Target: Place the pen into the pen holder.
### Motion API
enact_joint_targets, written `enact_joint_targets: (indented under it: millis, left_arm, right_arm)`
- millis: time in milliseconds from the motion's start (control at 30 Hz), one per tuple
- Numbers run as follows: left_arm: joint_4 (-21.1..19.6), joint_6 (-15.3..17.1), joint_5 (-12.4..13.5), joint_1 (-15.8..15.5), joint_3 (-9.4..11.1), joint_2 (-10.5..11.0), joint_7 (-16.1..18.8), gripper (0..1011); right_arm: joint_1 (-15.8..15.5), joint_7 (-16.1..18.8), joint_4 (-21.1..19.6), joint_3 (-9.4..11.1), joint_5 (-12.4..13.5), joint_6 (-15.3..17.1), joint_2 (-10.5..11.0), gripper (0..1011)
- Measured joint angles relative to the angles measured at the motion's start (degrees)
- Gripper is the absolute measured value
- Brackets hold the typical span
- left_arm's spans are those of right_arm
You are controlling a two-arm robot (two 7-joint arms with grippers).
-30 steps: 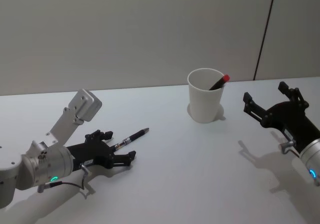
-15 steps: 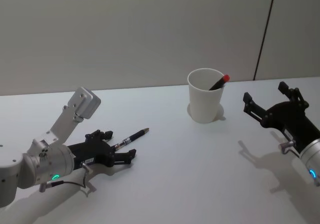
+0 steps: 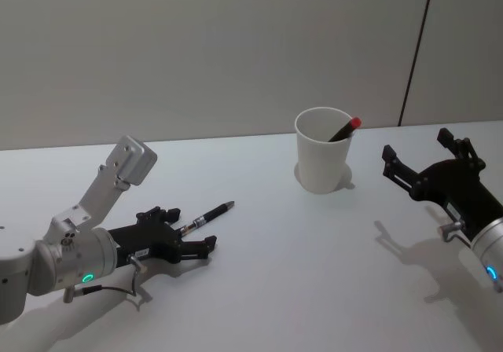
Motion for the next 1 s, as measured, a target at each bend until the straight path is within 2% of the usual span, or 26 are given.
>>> enact_joint_targets:
  millis: [67, 200, 300, 333, 400, 467, 567, 700, 767, 800, 833, 1000]
  left_arm:
    - [0.03, 0.05, -0.08, -0.02, -0.01, -0.01, -0.08, 991]
    - [0.1, 0.12, -0.27, -0.07, -0.04, -0.03, -0.26, 880]
    - [0.13, 0.16, -0.34, -0.08, -0.05, -0.04, -0.31, 836]
    - [0.14, 0.19, -0.38, -0.08, -0.05, -0.05, -0.34, 784]
    - [0.15, 0.22, -0.43, -0.09, -0.05, -0.05, -0.39, 744]
    - [0.15, 0.23, -0.47, -0.1, -0.06, -0.06, -0.42, 645]
    - [0.17, 0.27, -0.52, -0.11, -0.06, -0.06, -0.46, 589]
    - [0.2, 0.3, -0.57, -0.13, -0.06, -0.06, -0.51, 424]
    - [0.21, 0.31, -0.59, -0.14, -0.06, -0.06, -0.53, 360]
    - [0.21, 0.32, -0.59, -0.14, -0.06, -0.06, -0.53, 360]
    - [0.22, 0.33, -0.6, -0.14, -0.05, -0.06, -0.55, 301]
    - [0.24, 0.36, -0.64, -0.16, -0.06, -0.06, -0.58, 149]
  right_arm:
    - [0.0, 0.0, 0.0, 0.0, 0.0, 0.0, 0.0, 1001]
    - [0.0, 0.0, 0.0, 0.0, 0.0, 0.0, 0.0, 1002]
    - [0.0, 0.0, 0.0, 0.0, 0.0, 0.0, 0.0, 1002]
    - [0.0, 0.0, 0.0, 0.0, 0.0, 0.0, 0.0, 1001]
    - [0.0, 0.0, 0.0, 0.0, 0.0, 0.0, 0.0, 1002]
    - [0.0, 0.0, 0.0, 0.0, 0.0, 0.0, 0.0, 1001]
    - [0.0, 0.0, 0.0, 0.0, 0.0, 0.0, 0.0, 1002]
    - [0.0, 0.0, 0.0, 0.0, 0.0, 0.0, 0.0, 1001]
    - [0.0, 0.0, 0.0, 0.0, 0.0, 0.0, 0.0, 1001]
    - [0.0, 0.0, 0.0, 0.0, 0.0, 0.0, 0.0, 1002]
    - [0.0, 0.0, 0.0, 0.0, 0.0, 0.0, 0.0, 1001]
    - [0.0, 0.0, 0.0, 0.0, 0.0, 0.0, 0.0, 1001]
